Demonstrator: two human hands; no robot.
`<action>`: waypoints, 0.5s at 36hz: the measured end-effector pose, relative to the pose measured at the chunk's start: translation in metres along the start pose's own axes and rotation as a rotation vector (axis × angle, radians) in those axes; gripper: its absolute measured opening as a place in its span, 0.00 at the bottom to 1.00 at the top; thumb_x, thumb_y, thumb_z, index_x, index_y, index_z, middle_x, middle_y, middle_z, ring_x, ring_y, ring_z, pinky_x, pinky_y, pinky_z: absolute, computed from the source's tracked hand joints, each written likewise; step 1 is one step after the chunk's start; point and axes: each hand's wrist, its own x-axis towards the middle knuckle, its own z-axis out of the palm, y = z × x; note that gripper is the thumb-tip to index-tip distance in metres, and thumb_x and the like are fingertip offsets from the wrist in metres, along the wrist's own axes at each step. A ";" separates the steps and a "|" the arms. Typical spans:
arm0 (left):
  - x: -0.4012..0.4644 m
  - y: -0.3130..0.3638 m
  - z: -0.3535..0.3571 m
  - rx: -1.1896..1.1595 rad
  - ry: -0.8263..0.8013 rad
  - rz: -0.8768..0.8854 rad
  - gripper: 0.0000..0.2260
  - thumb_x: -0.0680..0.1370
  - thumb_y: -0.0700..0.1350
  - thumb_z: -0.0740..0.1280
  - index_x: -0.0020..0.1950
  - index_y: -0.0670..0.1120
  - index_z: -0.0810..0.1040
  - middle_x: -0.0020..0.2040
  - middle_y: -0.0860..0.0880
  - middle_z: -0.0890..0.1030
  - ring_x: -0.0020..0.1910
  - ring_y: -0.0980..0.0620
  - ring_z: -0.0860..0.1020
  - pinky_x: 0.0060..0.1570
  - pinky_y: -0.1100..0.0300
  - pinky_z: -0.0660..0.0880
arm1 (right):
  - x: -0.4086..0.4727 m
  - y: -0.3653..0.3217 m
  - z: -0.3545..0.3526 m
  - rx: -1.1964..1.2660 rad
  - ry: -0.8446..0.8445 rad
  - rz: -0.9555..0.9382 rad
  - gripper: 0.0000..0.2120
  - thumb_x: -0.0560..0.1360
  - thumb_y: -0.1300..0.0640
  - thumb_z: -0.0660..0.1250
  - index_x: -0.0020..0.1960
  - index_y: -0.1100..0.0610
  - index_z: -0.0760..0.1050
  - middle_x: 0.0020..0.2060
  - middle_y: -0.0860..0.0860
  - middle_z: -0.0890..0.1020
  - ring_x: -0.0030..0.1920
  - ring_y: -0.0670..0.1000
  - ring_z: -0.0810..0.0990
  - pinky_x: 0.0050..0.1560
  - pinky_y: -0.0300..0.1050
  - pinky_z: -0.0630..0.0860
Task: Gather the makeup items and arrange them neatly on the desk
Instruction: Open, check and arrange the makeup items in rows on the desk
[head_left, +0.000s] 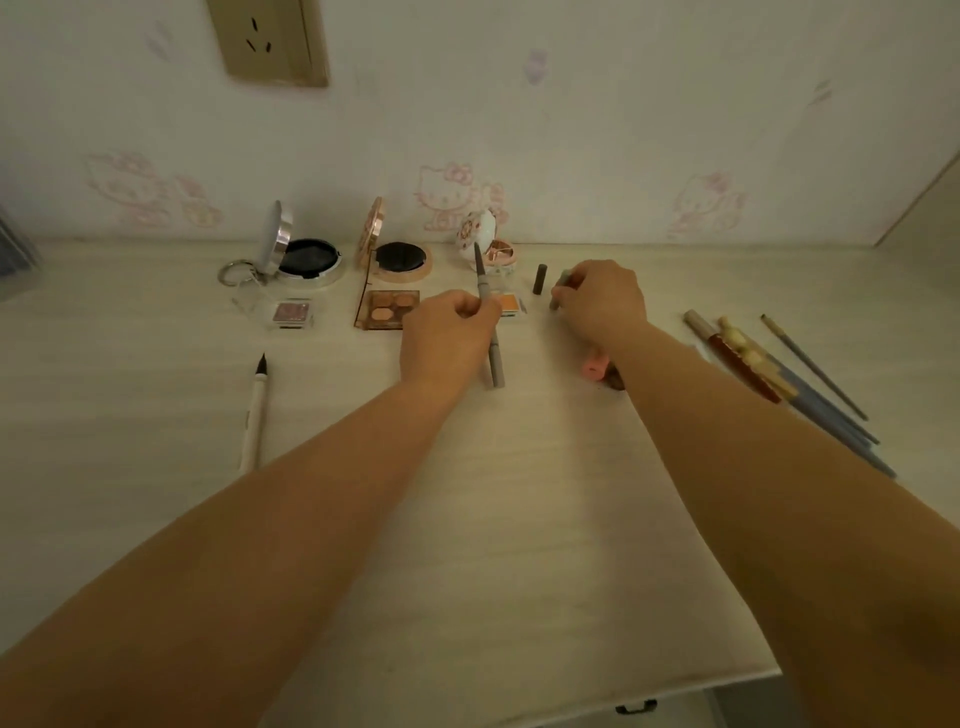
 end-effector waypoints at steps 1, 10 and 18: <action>0.000 0.000 0.001 0.003 0.005 0.007 0.11 0.77 0.52 0.64 0.39 0.48 0.78 0.32 0.55 0.76 0.36 0.55 0.75 0.42 0.59 0.72 | 0.001 -0.001 0.001 -0.010 0.008 -0.004 0.10 0.76 0.56 0.64 0.54 0.58 0.79 0.51 0.55 0.81 0.51 0.56 0.78 0.45 0.44 0.71; 0.002 -0.004 0.005 0.048 0.037 0.038 0.12 0.77 0.53 0.63 0.44 0.47 0.81 0.32 0.56 0.75 0.36 0.56 0.75 0.40 0.61 0.72 | 0.005 -0.005 0.008 -0.103 0.009 -0.018 0.13 0.77 0.54 0.62 0.56 0.59 0.78 0.49 0.56 0.81 0.49 0.56 0.79 0.43 0.44 0.71; 0.001 -0.005 0.005 0.035 0.057 0.034 0.12 0.77 0.53 0.64 0.46 0.46 0.82 0.31 0.57 0.75 0.33 0.58 0.73 0.36 0.65 0.70 | 0.002 -0.008 0.006 -0.117 -0.019 0.017 0.15 0.75 0.49 0.66 0.54 0.59 0.78 0.50 0.56 0.82 0.46 0.55 0.79 0.43 0.45 0.73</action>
